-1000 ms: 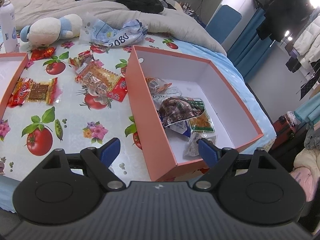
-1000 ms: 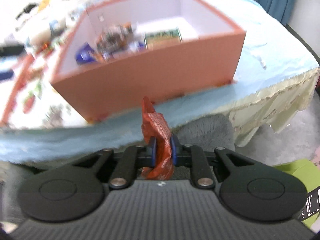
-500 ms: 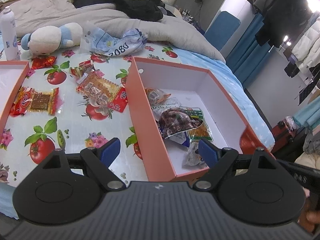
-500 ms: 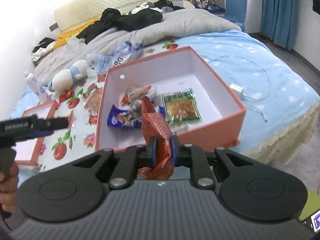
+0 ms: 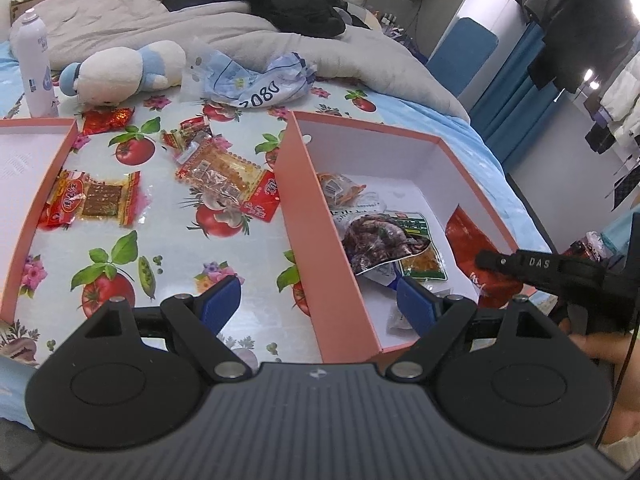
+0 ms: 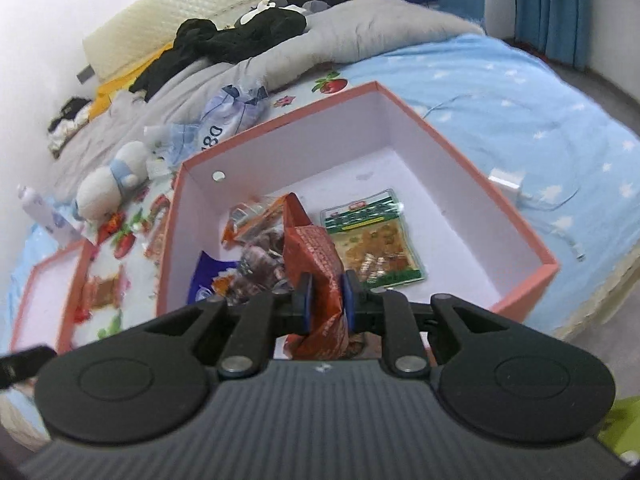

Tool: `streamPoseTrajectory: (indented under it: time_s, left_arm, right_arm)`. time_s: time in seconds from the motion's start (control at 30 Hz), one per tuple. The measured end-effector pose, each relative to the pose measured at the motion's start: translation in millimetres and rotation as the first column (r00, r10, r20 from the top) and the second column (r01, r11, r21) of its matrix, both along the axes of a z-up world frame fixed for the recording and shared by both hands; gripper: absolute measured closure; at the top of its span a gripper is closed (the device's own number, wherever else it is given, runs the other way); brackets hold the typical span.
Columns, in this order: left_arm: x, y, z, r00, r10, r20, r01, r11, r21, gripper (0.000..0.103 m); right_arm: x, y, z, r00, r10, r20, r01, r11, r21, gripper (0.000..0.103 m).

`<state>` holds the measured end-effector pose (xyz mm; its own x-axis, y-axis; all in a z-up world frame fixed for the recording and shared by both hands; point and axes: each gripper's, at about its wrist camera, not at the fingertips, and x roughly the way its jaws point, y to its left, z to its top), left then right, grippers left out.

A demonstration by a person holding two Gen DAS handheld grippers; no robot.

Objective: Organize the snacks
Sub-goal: 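Lower the red packet into the box and open the right gripper, then withdraw both grippers from the box toward the remaining snacks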

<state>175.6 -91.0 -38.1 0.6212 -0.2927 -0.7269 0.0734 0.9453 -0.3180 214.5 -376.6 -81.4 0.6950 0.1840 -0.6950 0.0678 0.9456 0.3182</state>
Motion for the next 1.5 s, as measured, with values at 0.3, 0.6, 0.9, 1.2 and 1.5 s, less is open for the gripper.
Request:
streamPoseTrajectory:
  time_s: [0.3,0.6,0.9,1.2,1.5]
  left_arm:
    - [-6.3,-3.1,16.5,0.999,-0.011,0.038,0.011,1.0,0.007,0.015]
    - [-47.2,2.0,42.9,0.993,-0.012,0.113,0.009,1.0,0.025,0.015]
    - [-90.8,26.0,51.7,0.987,0.063,0.146,-0.071,0.996,0.05,0.015]
    - [-130.8,53.3,53.0,0.975,0.149,0.167,-0.159,0.986,0.043,0.015]
    - [-141.5,64.3,37.2,0.974,0.179,0.14,-0.185,0.982,0.027,0.015]
  right_arm:
    - [-12.4,6.0,12.7,1.0,-0.012,0.017,0.012,1.0,0.007,0.039]
    - [-56.1,30.1,31.6,0.996,0.039,0.085,-0.042,0.998,0.039,0.039]
    - [-93.0,62.2,43.7,0.977,0.135,0.164,-0.14,0.99,0.015,0.039]
    - [-123.0,95.8,48.9,0.949,0.23,0.217,-0.237,0.971,0.01,0.038]
    - [-151.7,107.9,40.7,0.939,0.276,0.207,-0.278,0.96,-0.022,0.039]
